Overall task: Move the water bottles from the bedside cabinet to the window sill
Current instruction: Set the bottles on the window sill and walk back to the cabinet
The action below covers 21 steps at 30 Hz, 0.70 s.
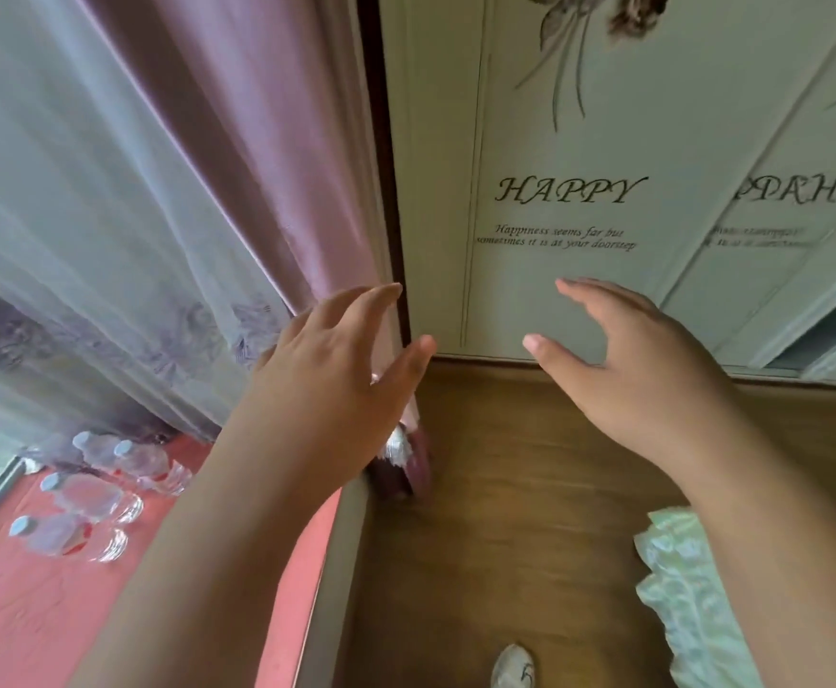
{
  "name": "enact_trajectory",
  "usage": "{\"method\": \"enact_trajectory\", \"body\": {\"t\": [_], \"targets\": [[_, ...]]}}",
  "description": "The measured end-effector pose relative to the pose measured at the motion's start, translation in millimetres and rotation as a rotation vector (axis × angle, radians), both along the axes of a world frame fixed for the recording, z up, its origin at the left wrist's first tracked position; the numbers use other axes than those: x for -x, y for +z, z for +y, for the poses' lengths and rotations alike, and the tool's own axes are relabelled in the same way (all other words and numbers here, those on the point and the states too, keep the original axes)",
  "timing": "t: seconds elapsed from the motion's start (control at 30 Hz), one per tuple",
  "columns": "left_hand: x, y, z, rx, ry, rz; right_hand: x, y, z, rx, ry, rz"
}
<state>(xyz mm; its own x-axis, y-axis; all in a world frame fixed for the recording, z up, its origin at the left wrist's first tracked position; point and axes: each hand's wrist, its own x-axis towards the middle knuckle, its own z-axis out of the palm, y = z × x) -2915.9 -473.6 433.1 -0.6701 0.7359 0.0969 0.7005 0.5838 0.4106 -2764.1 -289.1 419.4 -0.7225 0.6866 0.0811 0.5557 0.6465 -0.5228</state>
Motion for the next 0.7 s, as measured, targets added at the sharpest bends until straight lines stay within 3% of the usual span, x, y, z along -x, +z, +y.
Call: {"method": "enact_trajectory", "body": {"t": [0.3,0.7], "targets": [[-39.7,0.3,74.4,-0.045,-0.036,0.037,-45.3,4.0,64.6,-0.016,-0.043,0.052],[-66.5,-0.4,190.9,0.053,-0.269,0.033,-102.7,0.4,136.0,-0.02,-0.259,0.035]]}}
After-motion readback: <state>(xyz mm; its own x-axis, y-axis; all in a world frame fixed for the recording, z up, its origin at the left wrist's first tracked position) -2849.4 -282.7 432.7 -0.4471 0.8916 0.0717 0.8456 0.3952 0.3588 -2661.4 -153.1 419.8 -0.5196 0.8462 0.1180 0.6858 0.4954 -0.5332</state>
